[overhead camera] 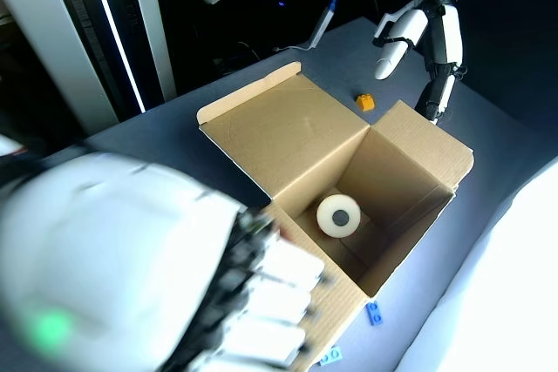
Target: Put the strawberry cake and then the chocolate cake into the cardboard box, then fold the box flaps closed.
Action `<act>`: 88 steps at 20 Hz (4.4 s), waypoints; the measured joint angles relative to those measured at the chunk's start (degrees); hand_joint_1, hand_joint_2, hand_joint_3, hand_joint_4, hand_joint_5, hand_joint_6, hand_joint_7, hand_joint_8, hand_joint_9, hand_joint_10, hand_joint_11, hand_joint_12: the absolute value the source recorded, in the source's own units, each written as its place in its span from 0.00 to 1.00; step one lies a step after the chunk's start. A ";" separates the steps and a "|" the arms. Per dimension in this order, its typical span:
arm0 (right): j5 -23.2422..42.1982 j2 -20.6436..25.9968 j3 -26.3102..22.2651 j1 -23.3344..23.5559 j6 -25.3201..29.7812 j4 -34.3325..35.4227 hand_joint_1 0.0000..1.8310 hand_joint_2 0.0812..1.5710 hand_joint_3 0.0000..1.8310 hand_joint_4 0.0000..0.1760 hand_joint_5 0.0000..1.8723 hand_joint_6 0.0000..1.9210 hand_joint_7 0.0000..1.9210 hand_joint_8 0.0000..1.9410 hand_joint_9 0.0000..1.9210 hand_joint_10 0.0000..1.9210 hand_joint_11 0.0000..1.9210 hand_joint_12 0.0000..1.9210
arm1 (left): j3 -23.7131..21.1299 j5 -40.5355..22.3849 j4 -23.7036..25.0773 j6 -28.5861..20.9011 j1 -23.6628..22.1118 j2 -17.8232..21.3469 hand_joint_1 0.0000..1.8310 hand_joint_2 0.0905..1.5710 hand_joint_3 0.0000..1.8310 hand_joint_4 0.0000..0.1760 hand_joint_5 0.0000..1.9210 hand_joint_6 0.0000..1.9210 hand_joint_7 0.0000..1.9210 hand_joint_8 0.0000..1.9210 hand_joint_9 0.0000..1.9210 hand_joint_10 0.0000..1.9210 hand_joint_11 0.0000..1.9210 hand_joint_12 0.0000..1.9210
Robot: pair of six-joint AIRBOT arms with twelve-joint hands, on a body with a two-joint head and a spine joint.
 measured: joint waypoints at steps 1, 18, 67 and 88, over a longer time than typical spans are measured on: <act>-0.04 -0.96 0.02 0.00 -0.17 -0.42 0.62 0.78 0.00 0.17 0.38 0.71 0.40 0.69 0.27 0.64 0.09 0.90 | 0.00 -0.07 -0.02 0.02 0.00 0.00 0.34 0.63 0.00 0.18 0.21 0.00 0.26 0.00 0.33 0.01 0.09 0.63; 1.49 -13.35 6.95 -0.17 -3.08 -1.33 0.63 0.77 0.00 0.12 0.41 0.67 0.39 0.72 0.26 0.66 0.09 0.89 | -0.24 -0.11 -0.50 0.00 0.00 -0.61 0.33 0.65 0.00 0.14 0.21 0.00 0.26 0.00 0.31 0.00 0.06 0.63; -5.75 1.55 0.44 4.61 -1.27 -5.92 0.21 0.63 0.00 0.00 0.06 0.01 0.07 0.00 0.10 0.01 0.00 0.43 | 1.14 -3.58 -12.07 5.46 -9.86 -7.13 0.33 0.66 0.00 0.13 0.22 0.00 0.26 0.00 0.32 0.00 0.05 0.64; -4.81 12.28 2.71 -10.58 -13.70 -8.09 0.01 0.72 0.00 0.00 0.12 0.00 0.12 0.00 0.13 0.00 0.00 0.53 | 1.79 -4.81 -34.18 28.35 -2.91 -12.11 0.16 0.70 0.00 0.08 0.23 0.00 0.25 0.00 0.30 0.00 0.05 0.64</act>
